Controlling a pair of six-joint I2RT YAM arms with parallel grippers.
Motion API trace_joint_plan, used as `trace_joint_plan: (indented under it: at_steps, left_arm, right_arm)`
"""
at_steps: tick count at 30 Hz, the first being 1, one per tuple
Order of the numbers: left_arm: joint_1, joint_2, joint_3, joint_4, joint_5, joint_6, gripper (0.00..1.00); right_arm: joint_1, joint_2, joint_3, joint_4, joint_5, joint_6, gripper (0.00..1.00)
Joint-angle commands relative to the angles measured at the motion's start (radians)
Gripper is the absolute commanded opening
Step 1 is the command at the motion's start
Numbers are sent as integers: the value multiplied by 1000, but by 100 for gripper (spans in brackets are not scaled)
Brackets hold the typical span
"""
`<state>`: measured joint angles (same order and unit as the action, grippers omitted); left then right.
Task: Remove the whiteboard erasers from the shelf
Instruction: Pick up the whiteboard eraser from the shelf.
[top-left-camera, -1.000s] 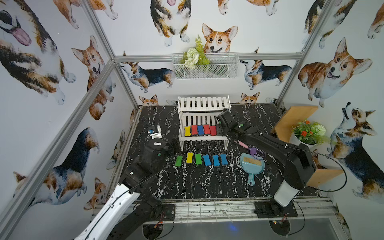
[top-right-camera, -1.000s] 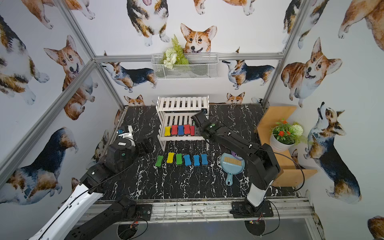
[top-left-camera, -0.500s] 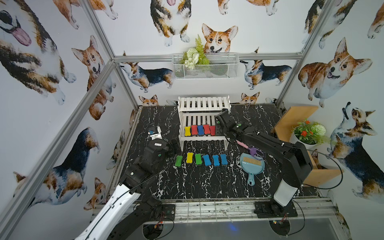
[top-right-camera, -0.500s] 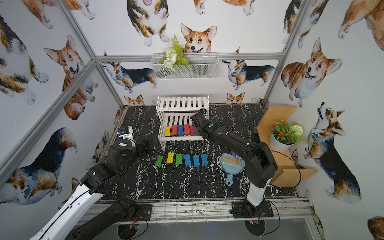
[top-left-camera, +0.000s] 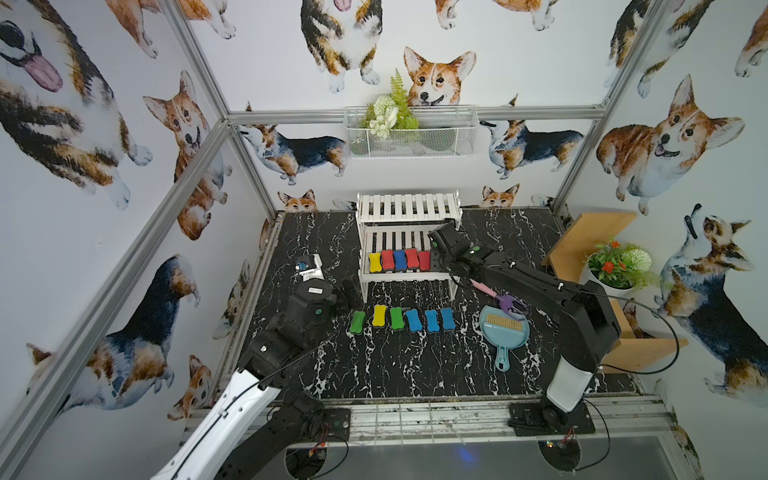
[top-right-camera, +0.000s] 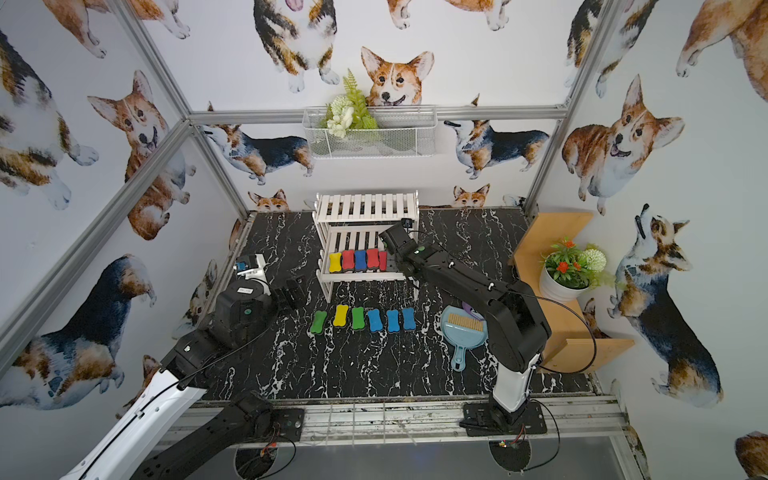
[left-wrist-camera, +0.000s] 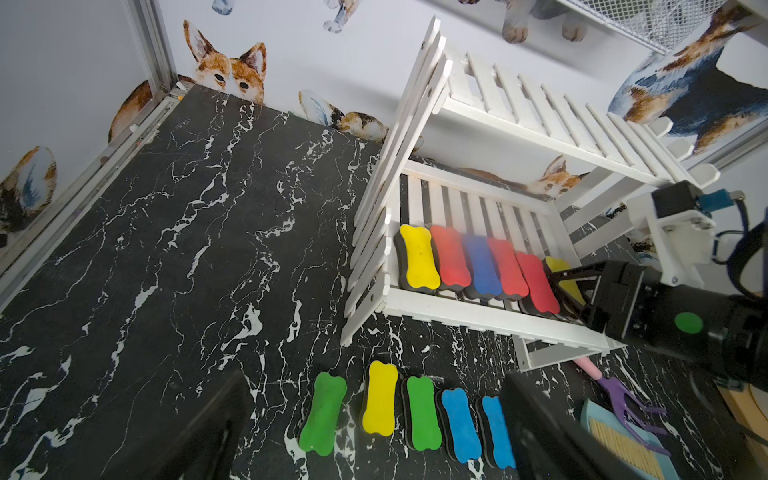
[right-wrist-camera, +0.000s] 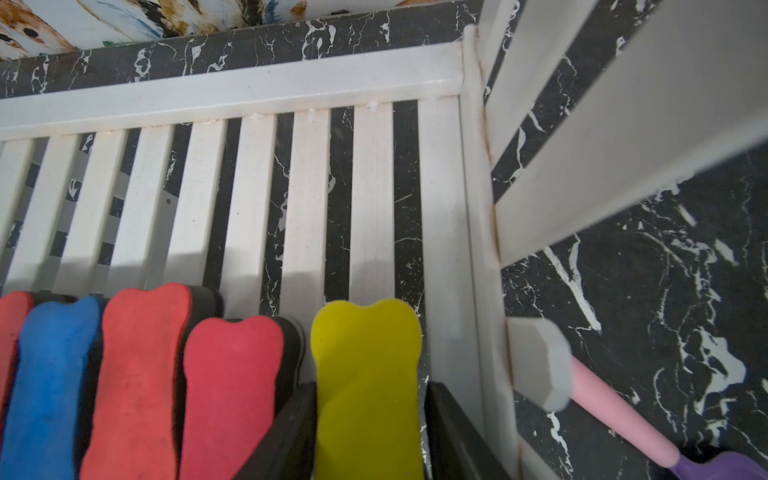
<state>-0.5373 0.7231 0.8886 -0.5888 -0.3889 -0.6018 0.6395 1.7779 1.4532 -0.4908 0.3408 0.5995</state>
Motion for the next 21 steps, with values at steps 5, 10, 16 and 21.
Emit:
trace_joint_plan:
  at_steps: [5, 10, 16, 21]
  left_arm:
    - [0, -1, 0, 3, -7, 1, 100]
    - [0, -1, 0, -1, -8, 2, 100]
    - [0, -7, -7, -3, -11, 0, 100]
    - [0, -21, -25, 7, -7, -4, 100]
  right_arm:
    - [0, 29, 4, -26, 15, 14, 44]
    - [5, -10, 44, -23, 33, 8, 37]
    - [58, -155, 6, -40, 34, 4, 36]
    - [133, -343, -250, -17, 1, 86, 35]
